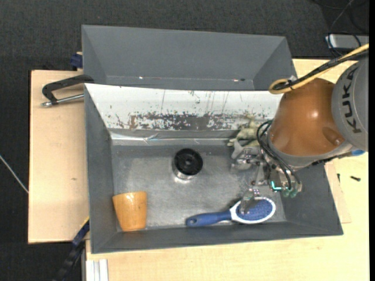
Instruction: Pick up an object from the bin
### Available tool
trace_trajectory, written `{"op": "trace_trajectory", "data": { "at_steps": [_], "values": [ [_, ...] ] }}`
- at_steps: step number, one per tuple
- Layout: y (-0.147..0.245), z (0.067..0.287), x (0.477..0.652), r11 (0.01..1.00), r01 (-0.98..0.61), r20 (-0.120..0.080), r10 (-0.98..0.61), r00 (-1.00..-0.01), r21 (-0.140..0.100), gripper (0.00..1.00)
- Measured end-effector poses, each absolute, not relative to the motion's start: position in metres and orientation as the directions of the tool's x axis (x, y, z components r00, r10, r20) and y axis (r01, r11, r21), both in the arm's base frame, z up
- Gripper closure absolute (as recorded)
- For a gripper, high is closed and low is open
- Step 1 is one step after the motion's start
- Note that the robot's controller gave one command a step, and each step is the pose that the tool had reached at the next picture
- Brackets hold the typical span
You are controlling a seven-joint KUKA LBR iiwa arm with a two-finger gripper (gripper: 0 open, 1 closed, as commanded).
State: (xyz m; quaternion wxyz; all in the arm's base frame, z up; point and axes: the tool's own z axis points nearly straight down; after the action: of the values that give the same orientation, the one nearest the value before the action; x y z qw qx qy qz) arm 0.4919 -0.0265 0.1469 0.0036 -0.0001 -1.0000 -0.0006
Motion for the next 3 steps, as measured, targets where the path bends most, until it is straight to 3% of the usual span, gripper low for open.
{"op": "trace_trajectory", "data": {
  "at_steps": [1, 2, 3],
  "values": [
    [-0.043, 0.085, 0.493, 0.984, 0.180, 0.009, 0.180, -0.984, 0.004, 0.00],
    [-0.039, 0.087, 0.494, 0.984, 0.176, 0.006, 0.176, -0.984, 0.010, 1.00],
    [-0.058, 0.222, 0.501, 0.994, -0.107, -0.014, -0.107, -0.994, -0.003, 1.00]
  ]
}}
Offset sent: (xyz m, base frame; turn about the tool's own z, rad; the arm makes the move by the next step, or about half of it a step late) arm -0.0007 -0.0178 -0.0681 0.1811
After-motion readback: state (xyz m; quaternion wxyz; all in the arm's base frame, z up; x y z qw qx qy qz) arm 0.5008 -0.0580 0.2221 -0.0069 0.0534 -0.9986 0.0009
